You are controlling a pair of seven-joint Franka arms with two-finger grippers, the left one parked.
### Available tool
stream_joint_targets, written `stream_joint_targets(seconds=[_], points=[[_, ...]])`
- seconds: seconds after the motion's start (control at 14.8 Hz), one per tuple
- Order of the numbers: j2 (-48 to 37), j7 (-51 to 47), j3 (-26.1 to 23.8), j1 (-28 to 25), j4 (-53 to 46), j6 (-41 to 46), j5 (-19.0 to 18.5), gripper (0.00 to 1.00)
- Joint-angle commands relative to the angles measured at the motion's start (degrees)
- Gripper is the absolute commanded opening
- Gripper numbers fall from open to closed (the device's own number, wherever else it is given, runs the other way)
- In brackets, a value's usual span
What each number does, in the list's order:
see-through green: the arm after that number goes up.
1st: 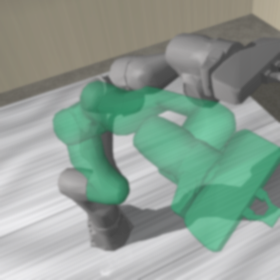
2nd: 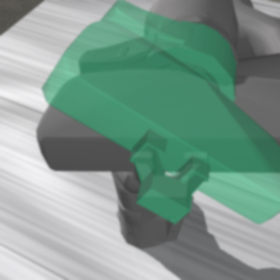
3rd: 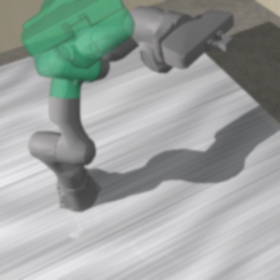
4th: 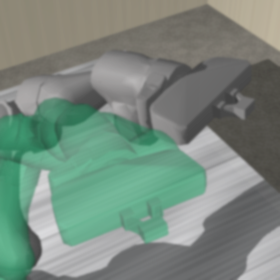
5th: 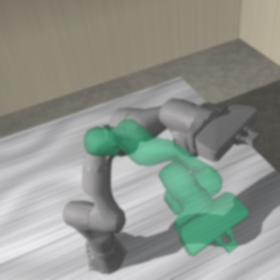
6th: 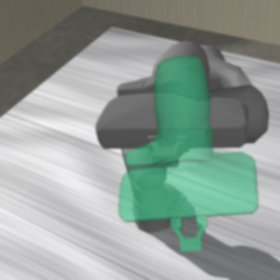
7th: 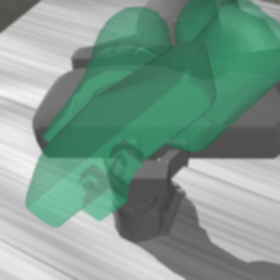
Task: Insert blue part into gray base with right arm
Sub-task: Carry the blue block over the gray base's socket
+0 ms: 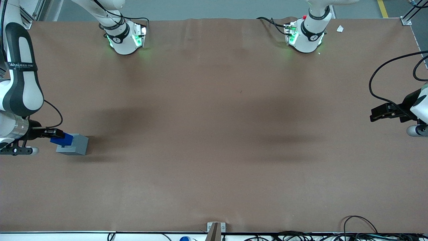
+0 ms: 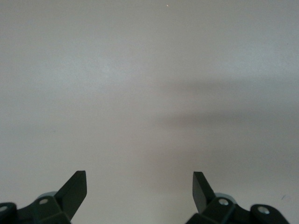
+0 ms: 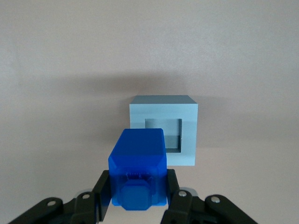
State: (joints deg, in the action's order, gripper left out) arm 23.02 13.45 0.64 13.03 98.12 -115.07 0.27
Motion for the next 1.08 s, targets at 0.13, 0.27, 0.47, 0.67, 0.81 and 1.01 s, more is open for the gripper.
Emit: stream_joint_targets(seconds=[0.13, 0.27, 0.47, 0.67, 0.81, 1.01], points=[[0.2, 1.8, -0.8, 1.6, 0.9, -1.8, -0.8, 0.10], [0.7, 1.8, -0.8, 2.3, 1.0, -2.6, -0.7, 0.10], [1.5, 1.7, -0.8, 3.2, 1.0, -3.1, -0.6, 0.10], [1.9, 1.5, -0.8, 3.3, 1.0, -3.1, -0.5, 0.10], [2.0, 1.4, -0.8, 3.2, 1.0, -3.2, -0.4, 0.10], [2.0, 1.1, -0.8, 2.9, 1.0, -3.2, -0.1, 0.09]])
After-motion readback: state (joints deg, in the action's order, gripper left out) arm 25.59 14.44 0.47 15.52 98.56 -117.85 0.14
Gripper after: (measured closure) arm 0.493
